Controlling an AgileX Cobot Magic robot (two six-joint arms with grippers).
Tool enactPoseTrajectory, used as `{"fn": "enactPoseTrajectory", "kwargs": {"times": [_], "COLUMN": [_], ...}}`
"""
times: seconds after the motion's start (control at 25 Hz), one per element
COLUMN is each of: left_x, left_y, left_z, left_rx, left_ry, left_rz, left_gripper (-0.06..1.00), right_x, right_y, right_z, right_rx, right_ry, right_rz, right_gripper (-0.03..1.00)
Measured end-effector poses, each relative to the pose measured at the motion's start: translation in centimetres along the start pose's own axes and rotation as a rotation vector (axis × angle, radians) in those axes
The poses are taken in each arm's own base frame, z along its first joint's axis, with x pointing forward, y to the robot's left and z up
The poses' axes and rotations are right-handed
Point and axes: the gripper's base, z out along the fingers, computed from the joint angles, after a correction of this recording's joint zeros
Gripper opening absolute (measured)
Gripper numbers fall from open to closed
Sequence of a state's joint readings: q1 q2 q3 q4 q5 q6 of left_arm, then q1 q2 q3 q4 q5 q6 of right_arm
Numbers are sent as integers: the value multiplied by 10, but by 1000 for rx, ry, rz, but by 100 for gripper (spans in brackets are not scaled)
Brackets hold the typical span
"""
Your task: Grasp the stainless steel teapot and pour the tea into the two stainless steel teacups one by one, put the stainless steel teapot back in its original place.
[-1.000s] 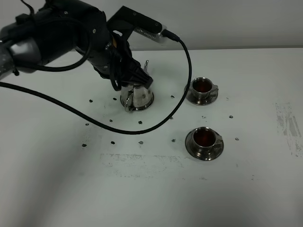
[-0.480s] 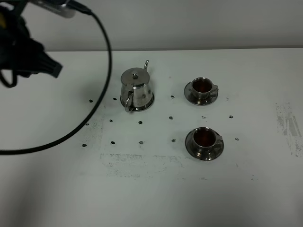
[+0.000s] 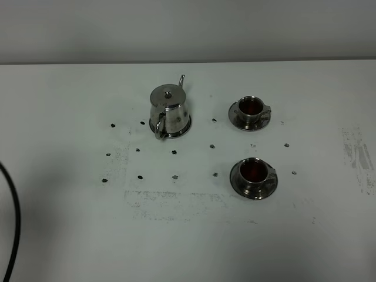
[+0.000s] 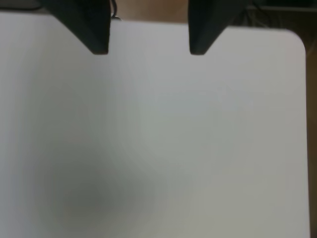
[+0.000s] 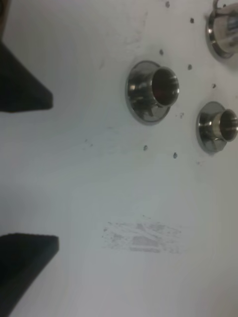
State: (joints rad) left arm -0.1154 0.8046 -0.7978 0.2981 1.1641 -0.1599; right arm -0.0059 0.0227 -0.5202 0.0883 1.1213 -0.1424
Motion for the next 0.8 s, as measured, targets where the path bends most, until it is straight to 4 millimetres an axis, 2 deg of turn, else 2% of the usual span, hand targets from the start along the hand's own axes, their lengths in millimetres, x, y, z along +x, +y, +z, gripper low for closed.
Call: {"fn": "enactPoseTrajectory", "kwargs": {"times": [0.2, 0.4, 0.6, 0.8], "left_x": [62, 100, 117, 118], "left_y": [4, -3, -7, -9], "left_z": [-13, -15, -7, -5], "left_rx": [65, 130, 137, 158], "left_ry": [-116, -250, -333, -383], "left_rz": [-64, -89, -75, -80], "left_gripper": [38, 38, 38, 38], "right_x": [0, 0, 0, 0], "right_y": [0, 0, 0, 0], "right_z": [0, 0, 0, 0], "right_rx": [0, 0, 0, 0], "right_ry": [0, 0, 0, 0], "right_rz": [0, 0, 0, 0], "right_gripper": [54, 54, 54, 54]}}
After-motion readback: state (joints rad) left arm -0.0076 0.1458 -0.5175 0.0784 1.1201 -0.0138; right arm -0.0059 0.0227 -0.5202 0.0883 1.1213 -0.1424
